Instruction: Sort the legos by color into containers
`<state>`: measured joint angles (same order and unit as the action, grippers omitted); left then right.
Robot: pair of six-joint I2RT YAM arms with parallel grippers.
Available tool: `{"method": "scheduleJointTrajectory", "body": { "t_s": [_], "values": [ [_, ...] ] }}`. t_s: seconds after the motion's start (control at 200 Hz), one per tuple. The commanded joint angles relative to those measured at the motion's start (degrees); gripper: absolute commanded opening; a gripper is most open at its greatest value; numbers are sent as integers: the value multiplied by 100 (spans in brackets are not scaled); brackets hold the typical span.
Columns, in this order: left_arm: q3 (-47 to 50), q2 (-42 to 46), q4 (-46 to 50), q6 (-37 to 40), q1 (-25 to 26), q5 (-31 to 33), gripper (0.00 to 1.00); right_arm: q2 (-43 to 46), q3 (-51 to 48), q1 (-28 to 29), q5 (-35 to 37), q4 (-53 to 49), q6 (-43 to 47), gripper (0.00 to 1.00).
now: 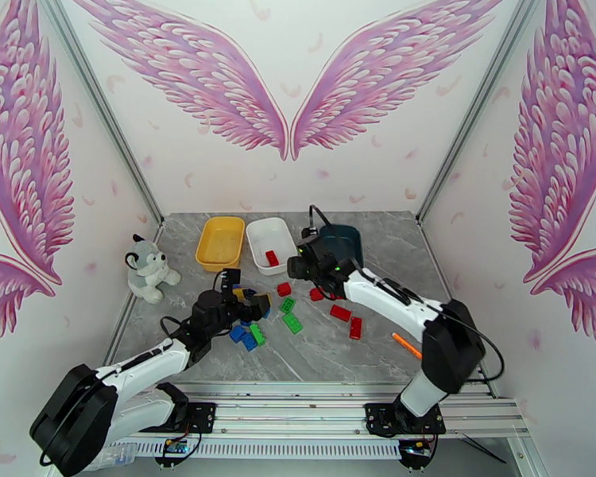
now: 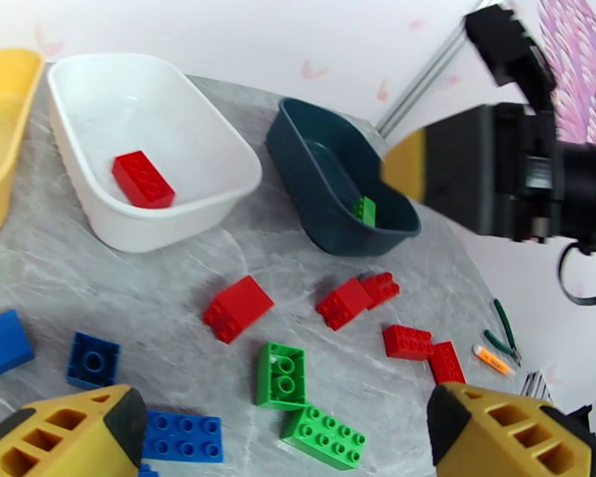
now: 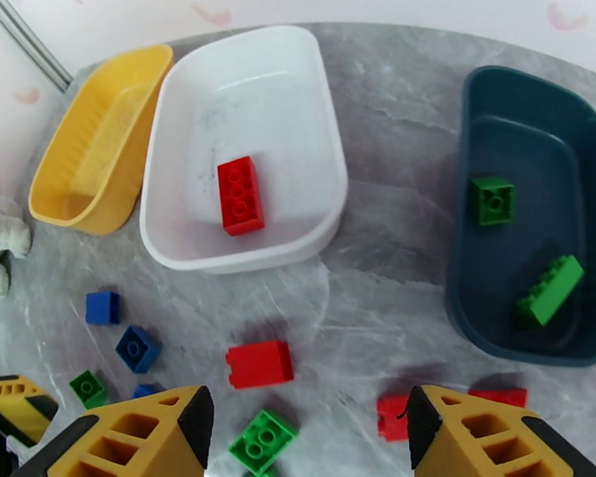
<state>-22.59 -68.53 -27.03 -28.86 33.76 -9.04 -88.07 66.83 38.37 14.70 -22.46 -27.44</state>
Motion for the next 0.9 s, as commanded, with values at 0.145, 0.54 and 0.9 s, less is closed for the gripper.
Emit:
{"method": "scheduleJointTrajectory", "body": {
  "t_s": [0.145, 0.54, 0.9],
  "values": [
    [-720, -894, -444, 317, 672, 219, 99, 1800, -2157, -57, 557, -54, -501, 85],
    [-1474, -2169, -852, 254, 1185, 21, 99, 2646, -3793, -479, 594, -70, -1436, 78],
    [-1600, -2348, -935, 232, 1274, -54, 99, 1790, -4092, -509, 780, 574, -1744, 73]
  ]
}}
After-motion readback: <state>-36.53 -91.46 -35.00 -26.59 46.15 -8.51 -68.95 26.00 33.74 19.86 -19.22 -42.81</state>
